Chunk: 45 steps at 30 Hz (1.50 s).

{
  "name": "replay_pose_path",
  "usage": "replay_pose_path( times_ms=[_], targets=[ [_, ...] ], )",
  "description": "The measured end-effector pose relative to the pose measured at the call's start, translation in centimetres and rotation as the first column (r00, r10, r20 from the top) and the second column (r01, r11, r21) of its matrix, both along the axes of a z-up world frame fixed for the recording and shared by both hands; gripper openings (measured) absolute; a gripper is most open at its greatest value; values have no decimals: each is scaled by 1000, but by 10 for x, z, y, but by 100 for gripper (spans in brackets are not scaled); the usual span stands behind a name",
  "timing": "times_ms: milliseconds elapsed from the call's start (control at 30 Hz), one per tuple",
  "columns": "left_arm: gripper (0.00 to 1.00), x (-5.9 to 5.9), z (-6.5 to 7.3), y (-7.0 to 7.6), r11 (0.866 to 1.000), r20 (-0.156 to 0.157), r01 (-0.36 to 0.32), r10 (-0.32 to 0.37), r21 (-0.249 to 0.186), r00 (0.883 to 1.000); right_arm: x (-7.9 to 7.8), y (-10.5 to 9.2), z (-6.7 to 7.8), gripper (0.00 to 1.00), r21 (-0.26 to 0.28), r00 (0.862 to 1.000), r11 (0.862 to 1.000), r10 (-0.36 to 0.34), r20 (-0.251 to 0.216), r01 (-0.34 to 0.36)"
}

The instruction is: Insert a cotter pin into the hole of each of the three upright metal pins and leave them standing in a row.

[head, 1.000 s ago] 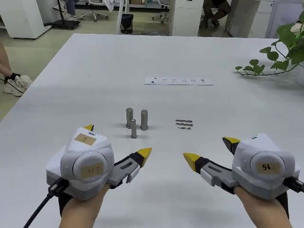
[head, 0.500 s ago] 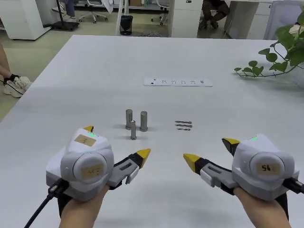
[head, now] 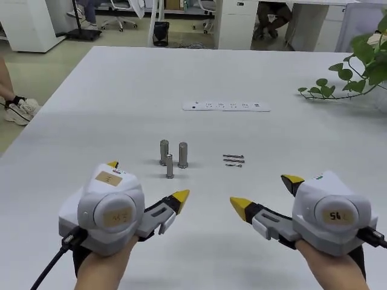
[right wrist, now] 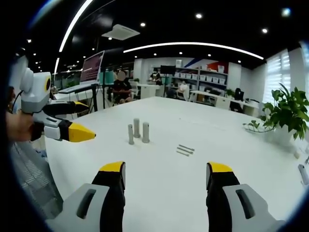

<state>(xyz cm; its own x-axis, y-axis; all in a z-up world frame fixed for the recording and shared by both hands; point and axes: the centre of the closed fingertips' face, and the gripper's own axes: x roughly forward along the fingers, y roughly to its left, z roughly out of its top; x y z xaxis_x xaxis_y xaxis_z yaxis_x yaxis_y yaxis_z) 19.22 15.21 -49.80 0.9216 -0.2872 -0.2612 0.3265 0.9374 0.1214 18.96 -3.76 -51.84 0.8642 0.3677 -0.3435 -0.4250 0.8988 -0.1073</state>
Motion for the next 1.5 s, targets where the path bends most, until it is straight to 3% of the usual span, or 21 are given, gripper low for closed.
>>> replay_pose_path(
  times_ms=[667, 1200, 1333, 1433, 1500],
  targets=[
    [74, 0, 0, -2, 1000, -1, 13, -13, 3, 1000, -1, 2, 3, 63, 12, 1000, 1000, 7, 2, -7],
    [67, -1, -4, -2, 998, -21, 38, -37, 40, 999, 0, 5, 8, 62, 33, 1000, 999, 17, 9, -17],
    [65, 3, -3, -3, 998, -21, 54, -54, 33, 998, -2, 10, 12, 62, 48, 999, 998, 32, 12, -33],
    [64, 8, 0, 0, 999, -34, 53, -53, -8, 998, -4, 14, 12, 62, 44, 999, 998, 44, 0, -44],
    [63, 13, 1, 3, 999, -30, 54, -54, -5, 998, -5, 13, 11, 62, 38, 999, 998, 43, -9, -43]
  ],
)
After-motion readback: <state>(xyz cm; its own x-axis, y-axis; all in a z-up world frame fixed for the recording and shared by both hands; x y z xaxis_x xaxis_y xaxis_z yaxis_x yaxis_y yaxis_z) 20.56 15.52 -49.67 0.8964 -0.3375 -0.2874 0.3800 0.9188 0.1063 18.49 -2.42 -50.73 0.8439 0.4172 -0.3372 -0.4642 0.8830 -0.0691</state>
